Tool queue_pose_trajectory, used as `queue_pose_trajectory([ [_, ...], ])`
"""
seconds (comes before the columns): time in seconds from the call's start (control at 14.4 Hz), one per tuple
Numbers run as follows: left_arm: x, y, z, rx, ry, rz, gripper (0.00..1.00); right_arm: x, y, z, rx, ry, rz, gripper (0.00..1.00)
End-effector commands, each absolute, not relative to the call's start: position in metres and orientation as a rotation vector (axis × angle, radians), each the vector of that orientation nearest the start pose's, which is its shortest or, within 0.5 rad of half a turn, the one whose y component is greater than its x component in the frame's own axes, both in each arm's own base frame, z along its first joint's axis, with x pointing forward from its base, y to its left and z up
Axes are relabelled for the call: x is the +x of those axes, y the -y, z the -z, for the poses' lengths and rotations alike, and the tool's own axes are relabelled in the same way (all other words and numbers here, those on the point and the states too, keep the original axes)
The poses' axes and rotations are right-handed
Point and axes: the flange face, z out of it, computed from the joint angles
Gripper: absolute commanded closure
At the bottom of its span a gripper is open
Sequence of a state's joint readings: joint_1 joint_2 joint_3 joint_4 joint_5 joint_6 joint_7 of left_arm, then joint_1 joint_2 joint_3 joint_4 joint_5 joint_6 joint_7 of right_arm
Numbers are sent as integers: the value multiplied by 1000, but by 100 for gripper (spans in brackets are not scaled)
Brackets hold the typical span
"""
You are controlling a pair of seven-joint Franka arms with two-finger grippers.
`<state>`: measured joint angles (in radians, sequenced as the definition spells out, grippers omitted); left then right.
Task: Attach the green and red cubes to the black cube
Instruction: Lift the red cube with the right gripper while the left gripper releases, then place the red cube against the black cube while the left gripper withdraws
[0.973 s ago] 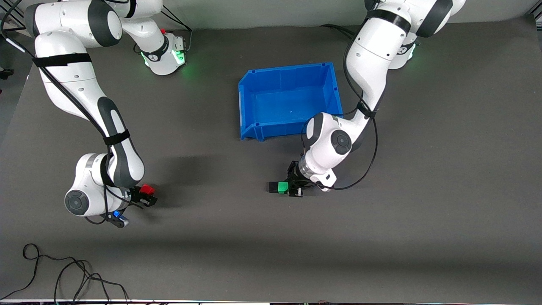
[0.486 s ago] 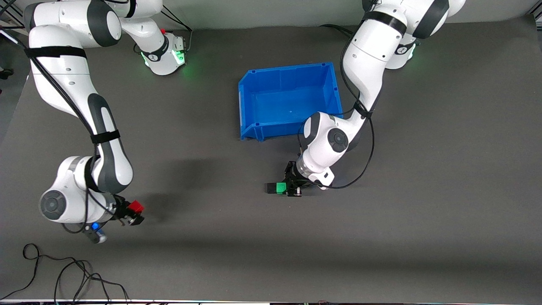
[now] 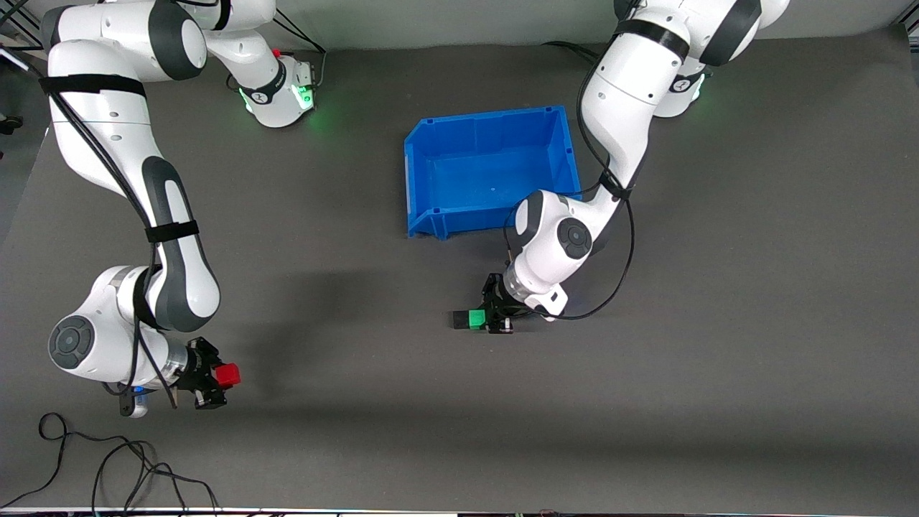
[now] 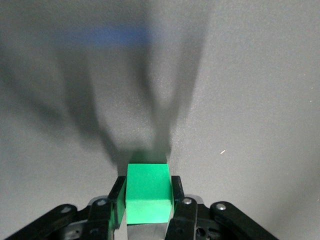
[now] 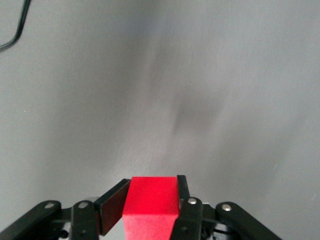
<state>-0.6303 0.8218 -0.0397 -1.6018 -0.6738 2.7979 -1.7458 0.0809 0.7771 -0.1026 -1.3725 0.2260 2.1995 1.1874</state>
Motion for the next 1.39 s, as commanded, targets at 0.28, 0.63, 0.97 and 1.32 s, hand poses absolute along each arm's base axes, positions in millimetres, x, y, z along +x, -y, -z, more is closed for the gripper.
queue_pose_trajectory([
  [0.28, 592, 410, -181, 1766, -2010, 273, 0, 743, -112, -263, -2225, -1953, -80, 100],
  [0.63, 629, 344, -216, 1968, -1971, 271, 0, 727, -181, -230, -2300, -1932, -122, 100],
  [0.97, 658, 244, -261, 2183, -1809, 407, 0, 716, -254, -237, -2189, -2015, -103, 100],
  [1.32, 662, 158, -311, 2477, -1576, 394, 0, 703, -300, -203, -2055, -2184, -157, 100],
])
